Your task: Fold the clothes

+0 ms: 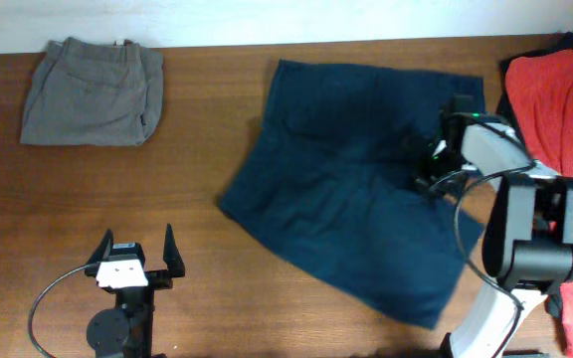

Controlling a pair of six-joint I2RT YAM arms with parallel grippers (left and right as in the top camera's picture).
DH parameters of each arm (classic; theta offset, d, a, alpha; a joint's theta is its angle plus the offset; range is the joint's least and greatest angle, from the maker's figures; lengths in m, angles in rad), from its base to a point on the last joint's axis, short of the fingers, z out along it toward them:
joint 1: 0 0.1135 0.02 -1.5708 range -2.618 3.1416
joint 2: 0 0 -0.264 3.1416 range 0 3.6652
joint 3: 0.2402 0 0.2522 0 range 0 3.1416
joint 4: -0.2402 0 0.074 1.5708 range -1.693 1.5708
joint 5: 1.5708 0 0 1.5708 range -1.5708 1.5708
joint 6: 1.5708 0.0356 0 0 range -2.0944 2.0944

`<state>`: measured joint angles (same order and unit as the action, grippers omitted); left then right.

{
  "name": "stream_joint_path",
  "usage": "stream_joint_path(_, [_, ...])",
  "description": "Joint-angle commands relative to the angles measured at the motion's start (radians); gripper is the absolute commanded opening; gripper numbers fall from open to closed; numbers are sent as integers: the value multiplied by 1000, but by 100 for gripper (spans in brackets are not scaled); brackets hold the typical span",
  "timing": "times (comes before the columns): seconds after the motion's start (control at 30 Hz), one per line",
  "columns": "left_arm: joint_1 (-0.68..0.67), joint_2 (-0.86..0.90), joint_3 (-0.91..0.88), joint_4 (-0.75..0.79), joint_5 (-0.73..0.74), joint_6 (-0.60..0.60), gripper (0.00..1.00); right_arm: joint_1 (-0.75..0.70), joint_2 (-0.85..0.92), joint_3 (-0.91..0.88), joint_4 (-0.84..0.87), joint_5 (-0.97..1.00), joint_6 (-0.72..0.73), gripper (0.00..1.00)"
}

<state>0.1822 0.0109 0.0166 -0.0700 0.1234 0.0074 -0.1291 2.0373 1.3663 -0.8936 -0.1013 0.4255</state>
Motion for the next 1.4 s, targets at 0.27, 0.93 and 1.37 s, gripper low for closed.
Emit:
stream_joint_path(0.27, [4, -5, -7, 2, 11, 8, 99, -42, 18, 476, -281, -98, -102, 14])
stream_joint_path(0.93, [4, -5, -7, 2, 11, 8, 99, 622, 77, 499, -407, -122, -369, 99])
stream_joint_path(1.37, [4, -5, -7, 2, 11, 8, 99, 851, 193, 451, -253, 63, -389, 99])
